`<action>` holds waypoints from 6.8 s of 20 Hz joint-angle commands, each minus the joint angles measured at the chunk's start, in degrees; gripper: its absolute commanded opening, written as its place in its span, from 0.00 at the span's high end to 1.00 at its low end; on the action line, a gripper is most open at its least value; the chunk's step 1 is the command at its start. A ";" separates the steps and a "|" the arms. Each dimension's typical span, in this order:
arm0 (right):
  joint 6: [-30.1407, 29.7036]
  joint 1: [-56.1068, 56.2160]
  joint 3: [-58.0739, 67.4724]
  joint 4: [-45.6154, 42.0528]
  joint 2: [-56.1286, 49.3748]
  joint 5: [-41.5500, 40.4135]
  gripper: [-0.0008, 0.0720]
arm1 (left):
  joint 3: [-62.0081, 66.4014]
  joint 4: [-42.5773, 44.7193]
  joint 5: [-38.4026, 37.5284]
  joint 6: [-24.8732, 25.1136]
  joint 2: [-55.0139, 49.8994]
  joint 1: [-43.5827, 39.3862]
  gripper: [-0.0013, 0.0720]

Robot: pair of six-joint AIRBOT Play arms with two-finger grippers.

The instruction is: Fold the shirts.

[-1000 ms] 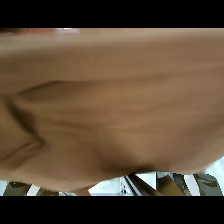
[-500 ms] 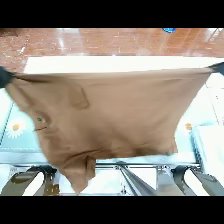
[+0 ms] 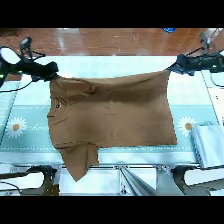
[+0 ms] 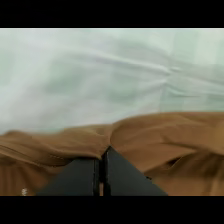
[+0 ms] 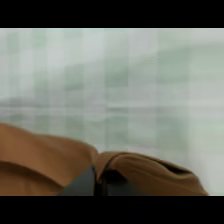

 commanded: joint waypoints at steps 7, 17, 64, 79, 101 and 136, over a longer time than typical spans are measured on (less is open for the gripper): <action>-0.61 -5.38 3.72 1.53 -5.68 13.68 0.97 | 4.61 -5.42 -15.19 10.75 -3.30 4.70 0.95; -2.73 -6.40 -6.12 -8.22 -4.39 21.24 0.97 | -10.84 -2.05 -24.83 15.67 -2.40 6.12 0.95; 0.55 -18.45 -33.51 -12.13 29.31 10.12 0.43 | -60.59 -12.87 -11.72 1.60 32.20 8.37 0.95; 6.99 -19.32 -53.37 -28.79 27.26 17.51 0.42 | -57.75 -13.05 -14.43 2.14 32.22 8.37 0.95; -6.40 -13.97 -39.01 -10.29 21.16 17.55 0.97 | -41.07 -13.75 -20.20 5.60 32.20 9.70 0.95; -1.51 -11.37 -16.87 0.83 4.79 1.51 0.42 | -5.25 -21.79 -21.92 20.17 -2.99 12.61 0.29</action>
